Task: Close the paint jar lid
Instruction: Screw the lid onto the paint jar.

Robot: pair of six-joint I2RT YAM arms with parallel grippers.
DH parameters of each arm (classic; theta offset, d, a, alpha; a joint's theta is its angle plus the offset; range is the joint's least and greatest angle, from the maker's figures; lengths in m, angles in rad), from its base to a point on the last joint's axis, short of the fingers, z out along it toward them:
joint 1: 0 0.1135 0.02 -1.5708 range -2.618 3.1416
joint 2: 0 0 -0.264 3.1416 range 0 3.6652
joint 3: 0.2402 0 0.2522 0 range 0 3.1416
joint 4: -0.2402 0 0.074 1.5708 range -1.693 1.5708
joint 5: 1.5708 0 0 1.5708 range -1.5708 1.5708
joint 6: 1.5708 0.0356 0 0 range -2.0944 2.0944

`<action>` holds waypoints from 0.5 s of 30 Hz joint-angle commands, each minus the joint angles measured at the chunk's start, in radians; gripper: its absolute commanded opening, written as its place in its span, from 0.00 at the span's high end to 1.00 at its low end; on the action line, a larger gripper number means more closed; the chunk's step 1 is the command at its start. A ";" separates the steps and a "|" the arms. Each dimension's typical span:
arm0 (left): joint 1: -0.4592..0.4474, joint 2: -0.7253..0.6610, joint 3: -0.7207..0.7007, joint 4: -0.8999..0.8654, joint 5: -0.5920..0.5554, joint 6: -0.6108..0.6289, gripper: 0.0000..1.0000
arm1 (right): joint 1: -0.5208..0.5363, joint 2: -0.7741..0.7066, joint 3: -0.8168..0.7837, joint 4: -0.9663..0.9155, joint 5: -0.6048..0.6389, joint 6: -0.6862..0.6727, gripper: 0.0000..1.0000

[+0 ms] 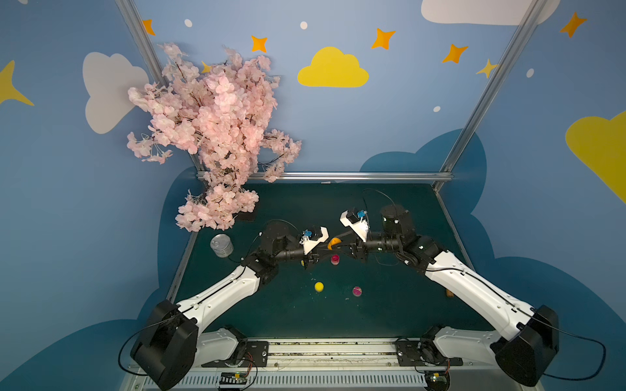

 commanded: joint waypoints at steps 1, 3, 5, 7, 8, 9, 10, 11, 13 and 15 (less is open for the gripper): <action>-0.032 -0.037 0.024 0.129 -0.199 0.089 0.76 | 0.013 0.035 0.024 -0.046 0.086 0.091 0.83; -0.055 -0.026 0.038 0.145 -0.272 0.124 0.76 | 0.019 0.048 0.031 -0.040 0.117 0.126 0.83; -0.077 -0.008 0.055 0.158 -0.323 0.157 0.76 | 0.027 0.057 0.034 -0.033 0.152 0.155 0.84; -0.102 0.015 0.067 0.181 -0.393 0.190 0.76 | 0.031 0.065 0.035 -0.021 0.190 0.193 0.85; -0.115 0.029 0.077 0.190 -0.420 0.209 0.76 | 0.032 0.067 0.035 -0.014 0.206 0.215 0.86; -0.130 0.047 0.082 0.204 -0.450 0.235 0.76 | 0.034 0.071 0.035 -0.006 0.233 0.241 0.86; -0.142 0.062 0.084 0.223 -0.473 0.252 0.76 | 0.034 0.076 0.036 -0.001 0.247 0.263 0.86; -0.152 0.080 0.089 0.242 -0.500 0.268 0.76 | 0.034 0.079 0.038 -0.001 0.267 0.288 0.86; -0.168 0.111 0.096 0.269 -0.533 0.290 0.76 | 0.035 0.085 0.041 0.000 0.317 0.342 0.86; -0.175 0.139 0.101 0.302 -0.547 0.296 0.76 | 0.037 0.090 0.042 0.000 0.358 0.388 0.85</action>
